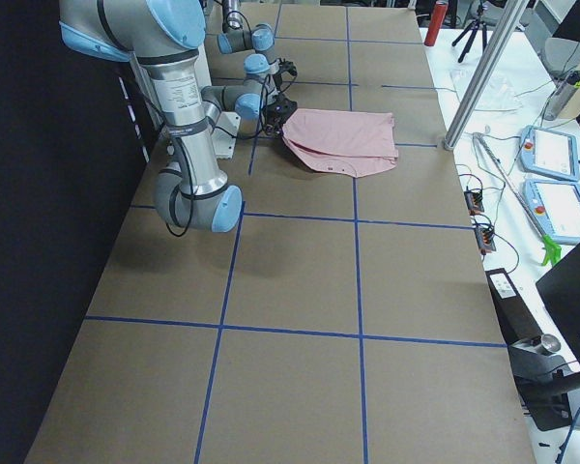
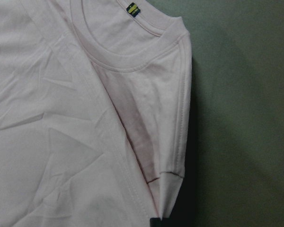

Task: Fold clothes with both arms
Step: 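Grasp the near shirt corners with the left and right grippers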

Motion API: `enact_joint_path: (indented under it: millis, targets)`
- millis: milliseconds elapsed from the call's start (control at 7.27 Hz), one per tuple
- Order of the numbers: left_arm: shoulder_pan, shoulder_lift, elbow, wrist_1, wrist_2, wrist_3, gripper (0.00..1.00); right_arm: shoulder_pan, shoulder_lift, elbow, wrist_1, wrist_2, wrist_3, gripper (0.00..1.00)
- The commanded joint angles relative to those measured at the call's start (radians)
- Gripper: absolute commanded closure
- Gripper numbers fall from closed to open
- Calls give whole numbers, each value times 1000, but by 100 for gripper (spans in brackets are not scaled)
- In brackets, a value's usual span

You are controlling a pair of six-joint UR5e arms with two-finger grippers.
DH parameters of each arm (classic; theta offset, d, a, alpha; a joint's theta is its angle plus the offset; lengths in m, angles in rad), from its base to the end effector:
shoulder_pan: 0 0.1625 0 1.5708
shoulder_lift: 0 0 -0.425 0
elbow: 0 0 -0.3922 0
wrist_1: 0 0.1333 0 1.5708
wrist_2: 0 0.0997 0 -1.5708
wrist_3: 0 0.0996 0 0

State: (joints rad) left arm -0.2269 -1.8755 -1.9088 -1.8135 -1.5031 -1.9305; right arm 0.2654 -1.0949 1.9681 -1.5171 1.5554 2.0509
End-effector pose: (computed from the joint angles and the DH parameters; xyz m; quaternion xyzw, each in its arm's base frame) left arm 0.5351 -0.2673 0.3186 0.0021 0.4292 -0.2750 0.8603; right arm -0.5303 -0.2839 0.2197 -0.0410 -0.4452 0.3290 0.8318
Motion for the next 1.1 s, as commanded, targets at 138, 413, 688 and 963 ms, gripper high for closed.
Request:
enact_joint_path:
  millis: [138, 413, 688, 963]
  targets:
    - [0, -8, -18, 0, 0, -5, 100, 0, 0, 0, 0, 0, 0, 100]
    - [0, -8, -120, 69, -5, -7, 100, 5, -28, 47, -9, 2, 3, 100]
    - [41, -8, -255, 193, -22, -62, 100, -64, -101, 249, -146, 0, 21, 100]
    - [46, -36, -332, 232, -22, -49, 100, -19, -80, 284, -213, 2, 12, 100]
